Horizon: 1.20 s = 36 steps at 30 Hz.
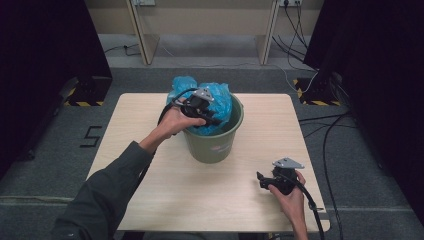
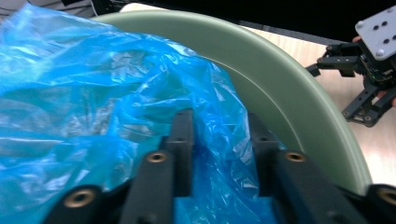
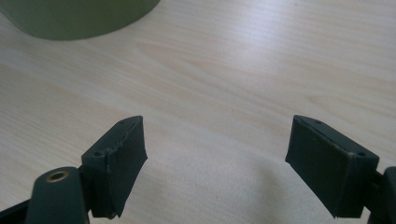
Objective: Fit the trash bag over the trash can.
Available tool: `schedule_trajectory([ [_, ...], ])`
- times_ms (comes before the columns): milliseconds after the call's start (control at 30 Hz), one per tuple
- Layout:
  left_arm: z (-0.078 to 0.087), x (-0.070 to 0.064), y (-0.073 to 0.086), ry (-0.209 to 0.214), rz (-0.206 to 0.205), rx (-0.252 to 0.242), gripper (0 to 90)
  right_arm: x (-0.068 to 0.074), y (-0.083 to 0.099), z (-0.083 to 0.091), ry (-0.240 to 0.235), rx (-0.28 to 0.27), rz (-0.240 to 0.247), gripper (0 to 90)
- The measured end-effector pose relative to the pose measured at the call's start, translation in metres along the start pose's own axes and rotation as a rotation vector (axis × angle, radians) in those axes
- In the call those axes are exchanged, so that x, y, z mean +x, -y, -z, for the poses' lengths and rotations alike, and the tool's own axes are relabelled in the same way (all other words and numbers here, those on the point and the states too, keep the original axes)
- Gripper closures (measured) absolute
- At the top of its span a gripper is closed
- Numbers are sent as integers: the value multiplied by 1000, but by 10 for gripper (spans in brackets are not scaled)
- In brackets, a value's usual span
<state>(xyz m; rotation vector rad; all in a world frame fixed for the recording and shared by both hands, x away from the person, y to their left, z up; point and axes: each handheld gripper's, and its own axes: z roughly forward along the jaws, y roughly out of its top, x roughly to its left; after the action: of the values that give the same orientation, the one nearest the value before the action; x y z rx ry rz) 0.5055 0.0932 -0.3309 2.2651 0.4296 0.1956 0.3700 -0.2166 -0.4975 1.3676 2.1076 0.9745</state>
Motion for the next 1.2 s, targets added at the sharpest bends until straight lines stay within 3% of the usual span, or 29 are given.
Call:
schedule_trajectory([
  [100,3,-2,-1,20,1,-5,560,0,-5,3,4,-16,4,197],
  [200,15,-5,-3,26,22,-45,493,-2,-18,12,6,-47,6,197],
  [233,18,-5,-3,27,27,-55,423,-3,-28,16,13,-68,5,197],
  [333,28,-6,-3,52,23,-77,384,-4,-38,19,15,-82,9,197],
  [467,30,-5,0,24,23,-66,393,-2,-51,22,11,-93,13,198],
  [567,36,-2,3,20,41,-89,377,1,-69,28,18,-110,40,199],
  [667,52,-1,8,-8,52,-123,307,4,-92,36,9,-126,71,198],
  [733,69,4,12,-51,60,-158,298,4,-102,38,9,-136,76,198],
  [767,69,4,12,-51,60,-158,290,4,-102,38,9,-136,76,198],
  [800,79,12,17,-115,79,-162,282,4,-113,41,10,-149,80,198],
  [833,79,12,17,-115,79,-162,280,4,-113,41,10,-149,80,198],
  [900,83,26,25,-160,120,-163,280,3,-119,41,-1,-160,71,199],
  [1000,79,51,44,-232,217,-144,272,4,-122,40,1,-160,72,198],
  [1200,61,69,59,-233,297,-125,251,4,-121,34,0,-143,81,196],
])
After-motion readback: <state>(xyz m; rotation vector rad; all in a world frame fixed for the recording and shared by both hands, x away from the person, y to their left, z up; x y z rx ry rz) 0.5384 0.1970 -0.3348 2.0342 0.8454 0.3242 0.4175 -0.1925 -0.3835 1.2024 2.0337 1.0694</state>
